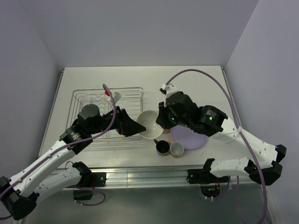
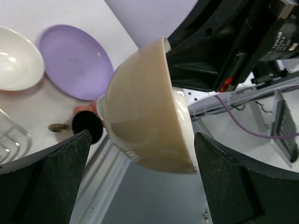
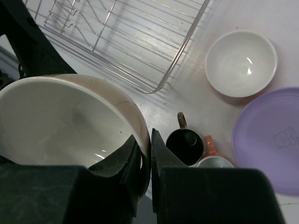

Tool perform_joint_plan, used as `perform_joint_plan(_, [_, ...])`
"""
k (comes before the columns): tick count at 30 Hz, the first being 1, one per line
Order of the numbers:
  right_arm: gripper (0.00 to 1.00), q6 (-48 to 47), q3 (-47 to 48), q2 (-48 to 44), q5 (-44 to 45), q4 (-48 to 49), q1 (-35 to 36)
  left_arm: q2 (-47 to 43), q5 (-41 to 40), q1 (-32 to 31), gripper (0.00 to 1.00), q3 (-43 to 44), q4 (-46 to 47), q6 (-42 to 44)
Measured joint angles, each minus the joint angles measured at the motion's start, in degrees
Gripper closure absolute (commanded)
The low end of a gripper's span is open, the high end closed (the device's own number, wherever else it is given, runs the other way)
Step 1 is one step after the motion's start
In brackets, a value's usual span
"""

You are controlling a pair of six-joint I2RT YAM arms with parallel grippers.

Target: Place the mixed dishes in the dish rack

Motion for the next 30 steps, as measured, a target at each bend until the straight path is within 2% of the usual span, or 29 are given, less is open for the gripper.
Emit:
perform_joint_plan(9, [1.00, -0.3, -1.0, -0.6, -5.4, 2.5, -1.2, 0.5, 4.6, 0.0, 0.01, -2.2, 7.4, -5.2])
perform_joint_plan(13, [1.00, -0.4, -1.0, -0.8, -6.2, 3.0, -1.4, 0.6, 5.6, 0.0, 0.05, -2.7, 9.2, -7.4])
perform_joint_plan(18, [1.00, -0.8, -1.1, -0.8, -6.4, 3.2, -1.6, 0.6, 6.0, 0.0, 0.14, -3.5, 10.5, -9.5])
perform_joint_plan(25, [1.00, -1.5, -1.4, -0.8, -5.8, 3.3, -1.9, 1.3, 5.8, 0.1, 0.36, -3.7, 10.4, -11.5])
perform_joint_plan(27, [1.00, -1.7, -1.4, -0.8, -5.7, 3.2, -1.9, 1.6, 5.8, 0.1, 0.38, -3.7, 10.5, -11.8])
perform_joint_plan(30, [1.00, -2.1, -1.4, -0.8, -5.5, 3.2, -1.9, 1.9, 5.7, 0.1, 0.46, -3.7, 10.5, -12.3])
